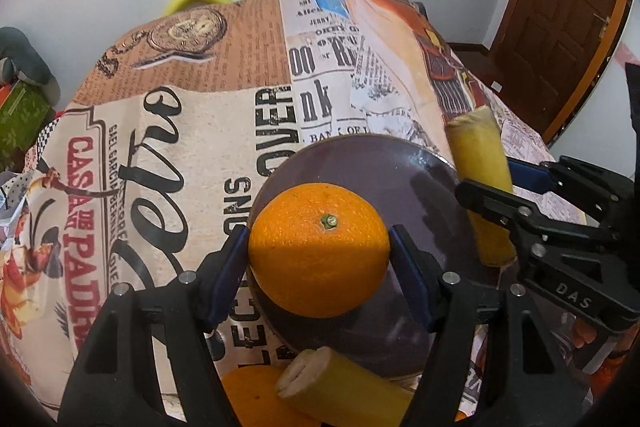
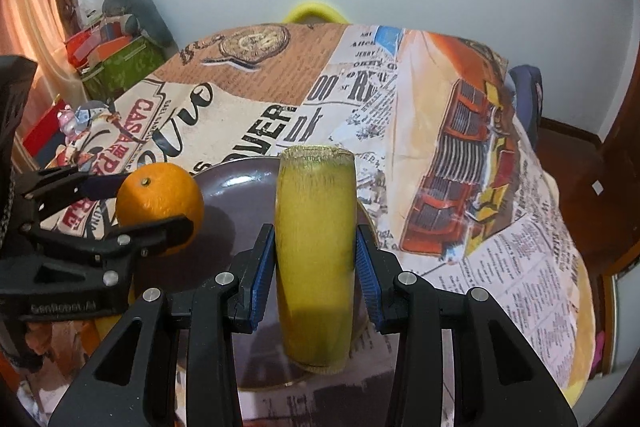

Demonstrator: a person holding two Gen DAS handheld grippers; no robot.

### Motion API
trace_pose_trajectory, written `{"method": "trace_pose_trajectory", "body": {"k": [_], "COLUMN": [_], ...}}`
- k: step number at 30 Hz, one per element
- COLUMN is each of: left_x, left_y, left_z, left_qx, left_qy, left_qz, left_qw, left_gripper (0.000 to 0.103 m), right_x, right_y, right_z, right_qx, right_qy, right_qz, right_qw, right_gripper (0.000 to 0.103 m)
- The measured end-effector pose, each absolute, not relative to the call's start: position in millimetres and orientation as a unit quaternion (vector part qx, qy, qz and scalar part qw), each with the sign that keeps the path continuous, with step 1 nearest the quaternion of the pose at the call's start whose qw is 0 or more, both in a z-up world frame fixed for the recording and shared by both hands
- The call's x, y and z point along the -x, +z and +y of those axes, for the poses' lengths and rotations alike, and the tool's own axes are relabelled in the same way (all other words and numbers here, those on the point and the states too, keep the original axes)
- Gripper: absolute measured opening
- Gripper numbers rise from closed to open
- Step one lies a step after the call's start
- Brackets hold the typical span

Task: Organize fruits
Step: 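Lower the zucchini onto the grey plate and open the right tool while the left tool releases the orange there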

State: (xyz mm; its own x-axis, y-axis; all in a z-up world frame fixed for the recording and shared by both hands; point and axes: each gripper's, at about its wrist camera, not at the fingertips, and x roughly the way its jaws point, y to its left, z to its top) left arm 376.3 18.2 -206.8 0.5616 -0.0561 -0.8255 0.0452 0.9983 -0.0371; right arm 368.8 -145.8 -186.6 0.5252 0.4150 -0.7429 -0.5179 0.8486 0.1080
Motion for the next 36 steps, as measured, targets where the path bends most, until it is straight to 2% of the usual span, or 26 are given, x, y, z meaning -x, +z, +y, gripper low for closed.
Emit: {"method": "trace_pose_trajectory", "body": {"k": [10, 15, 26, 36], "left_x": [-378, -375, -332, -267], "left_y": [-225, -219, -159, -115], "left_z": [21, 20, 36, 49], "left_qx": [0.017, 0.008, 0.033, 0.028], "left_qy": [-0.031, -0.021, 0.002, 0.013], "left_qz": [0.491, 0.477, 0.415, 0.369], "left_qw": [0.871, 0.879, 0.909, 0.929], "left_gripper": [0.07, 0.075, 0.08, 0.085], "right_x": [-373, -365, -325, -276], "right_y": [-194, -187, -147, -119], "right_z": [-139, -144, -156, -151], "right_qx": [0.066, 0.067, 0.057, 0.068], "right_qy": [0.262, 0.255, 0.253, 0.266], "right_qz": [0.416, 0.409, 0.37, 0.343], "right_qw": [0.868, 0.873, 0.892, 0.898], "right_gripper": [0.036, 0.036, 0.042, 0.043]}}
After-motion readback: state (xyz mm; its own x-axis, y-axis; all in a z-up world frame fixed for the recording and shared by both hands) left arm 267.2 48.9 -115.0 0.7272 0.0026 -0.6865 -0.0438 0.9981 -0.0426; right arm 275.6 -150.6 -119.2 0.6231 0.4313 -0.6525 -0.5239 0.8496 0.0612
